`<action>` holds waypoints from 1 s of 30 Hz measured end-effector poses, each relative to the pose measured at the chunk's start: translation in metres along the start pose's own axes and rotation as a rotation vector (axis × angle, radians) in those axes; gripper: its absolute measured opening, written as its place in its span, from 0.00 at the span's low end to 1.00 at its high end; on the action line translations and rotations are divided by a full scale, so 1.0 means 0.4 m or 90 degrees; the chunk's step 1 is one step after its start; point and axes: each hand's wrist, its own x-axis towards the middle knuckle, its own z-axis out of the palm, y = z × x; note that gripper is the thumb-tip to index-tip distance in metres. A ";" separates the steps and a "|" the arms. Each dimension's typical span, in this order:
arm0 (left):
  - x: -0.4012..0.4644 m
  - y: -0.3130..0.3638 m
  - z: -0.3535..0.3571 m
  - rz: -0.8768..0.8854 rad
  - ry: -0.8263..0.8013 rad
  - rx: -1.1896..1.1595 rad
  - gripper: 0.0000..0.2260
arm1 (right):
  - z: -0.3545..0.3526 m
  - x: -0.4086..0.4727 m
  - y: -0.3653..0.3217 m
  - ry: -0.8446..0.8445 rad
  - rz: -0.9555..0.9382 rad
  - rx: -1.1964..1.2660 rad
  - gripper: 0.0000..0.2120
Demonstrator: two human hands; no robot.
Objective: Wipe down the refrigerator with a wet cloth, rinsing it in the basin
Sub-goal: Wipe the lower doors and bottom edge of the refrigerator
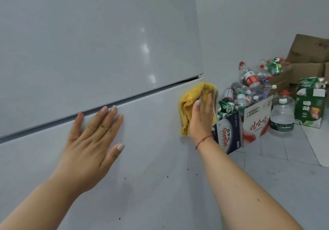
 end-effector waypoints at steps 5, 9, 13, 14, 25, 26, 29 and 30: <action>-0.001 -0.003 -0.001 0.007 0.000 -0.004 0.28 | 0.098 -0.142 0.020 0.074 -0.078 -0.074 0.36; 0.000 -0.005 0.002 0.005 0.005 -0.006 0.28 | 0.170 -0.258 0.009 0.000 -0.205 -0.216 0.32; -0.001 -0.006 0.006 0.006 0.006 -0.005 0.28 | 0.163 -0.191 -0.024 -0.048 -0.249 -0.293 0.31; 0.000 -0.006 0.007 0.007 0.006 -0.002 0.28 | 0.154 -0.153 -0.034 -0.033 -0.238 -0.291 0.31; 0.002 0.001 -0.004 0.001 -0.008 -0.026 0.29 | 0.084 -0.106 0.105 0.115 0.142 -0.138 0.32; 0.002 0.001 -0.005 0.001 -0.009 -0.031 0.29 | 0.104 -0.143 0.104 0.114 0.150 -0.127 0.33; 0.004 0.001 -0.008 0.001 -0.010 -0.044 0.29 | 0.179 -0.249 0.075 0.093 0.108 -0.131 0.36; 0.003 0.001 -0.008 0.001 -0.011 -0.047 0.29 | 0.205 -0.282 0.059 0.079 0.081 -0.148 0.35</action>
